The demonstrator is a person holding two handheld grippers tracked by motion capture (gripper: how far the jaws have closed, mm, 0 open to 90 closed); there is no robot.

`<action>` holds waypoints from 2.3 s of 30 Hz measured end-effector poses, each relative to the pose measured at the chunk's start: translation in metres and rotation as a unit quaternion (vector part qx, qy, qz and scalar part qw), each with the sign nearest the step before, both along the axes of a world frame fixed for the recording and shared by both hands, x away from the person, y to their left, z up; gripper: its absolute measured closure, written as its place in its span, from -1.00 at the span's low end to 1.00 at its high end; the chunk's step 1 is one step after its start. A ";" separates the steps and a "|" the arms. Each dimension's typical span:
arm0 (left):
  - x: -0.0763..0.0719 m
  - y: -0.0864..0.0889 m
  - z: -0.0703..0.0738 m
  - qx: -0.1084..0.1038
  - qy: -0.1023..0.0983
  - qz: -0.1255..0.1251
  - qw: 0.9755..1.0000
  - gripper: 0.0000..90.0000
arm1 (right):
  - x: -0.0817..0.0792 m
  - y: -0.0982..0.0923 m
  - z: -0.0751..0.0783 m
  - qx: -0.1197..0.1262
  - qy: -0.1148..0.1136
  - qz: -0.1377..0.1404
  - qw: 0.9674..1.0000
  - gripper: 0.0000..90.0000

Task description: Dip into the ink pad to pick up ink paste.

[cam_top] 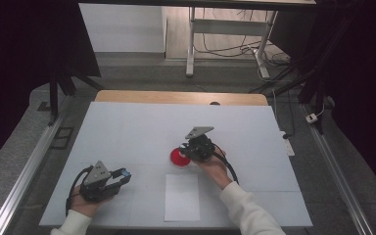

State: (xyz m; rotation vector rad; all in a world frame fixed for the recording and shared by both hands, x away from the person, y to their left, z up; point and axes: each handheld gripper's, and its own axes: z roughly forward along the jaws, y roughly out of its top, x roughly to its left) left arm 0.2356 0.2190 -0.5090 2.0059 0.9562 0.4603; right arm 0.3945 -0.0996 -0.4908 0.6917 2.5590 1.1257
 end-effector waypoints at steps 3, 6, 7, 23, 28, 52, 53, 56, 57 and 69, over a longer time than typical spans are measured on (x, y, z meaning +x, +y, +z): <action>0.000 0.001 0.000 0.000 0.000 0.001 1.000 0.45 | -0.001 -0.004 0.006 0.029 0.001 0.000 1.000 0.68; 0.000 0.000 0.000 0.000 0.000 0.001 1.000 0.45 | -0.003 -0.007 0.013 0.045 -0.008 0.002 0.999 0.68; 0.000 0.000 0.000 -0.001 0.000 0.000 1.000 0.45 | -0.004 -0.007 0.015 0.050 -0.008 0.002 0.999 0.68; 0.000 0.001 0.000 0.000 0.000 0.001 1.000 0.45 | -0.016 -0.001 0.030 0.067 -0.026 0.026 0.997 0.68; 0.000 0.001 0.000 0.000 0.000 0.000 1.000 0.45 | -0.015 0.002 0.026 0.058 -0.019 0.026 0.998 0.68; 0.000 0.001 0.000 0.000 0.001 -0.001 1.000 0.45 | -0.009 0.009 0.002 -0.003 -0.006 0.022 1.000 0.68; 0.000 0.001 0.000 0.000 0.001 -0.001 1.000 0.45 | -0.009 0.009 0.002 -0.004 -0.006 0.022 1.000 0.68; 0.000 0.001 0.000 0.000 0.001 -0.001 1.000 0.45 | -0.008 0.010 0.000 -0.004 -0.004 0.021 1.000 0.68; 0.000 0.001 0.000 0.000 0.001 -0.001 1.000 0.45 | -0.008 0.010 0.000 -0.005 -0.004 0.021 1.000 0.68; 0.000 0.001 -0.001 0.000 0.002 0.000 1.000 0.45 | -0.006 0.009 -0.002 -0.008 0.000 0.021 1.000 0.68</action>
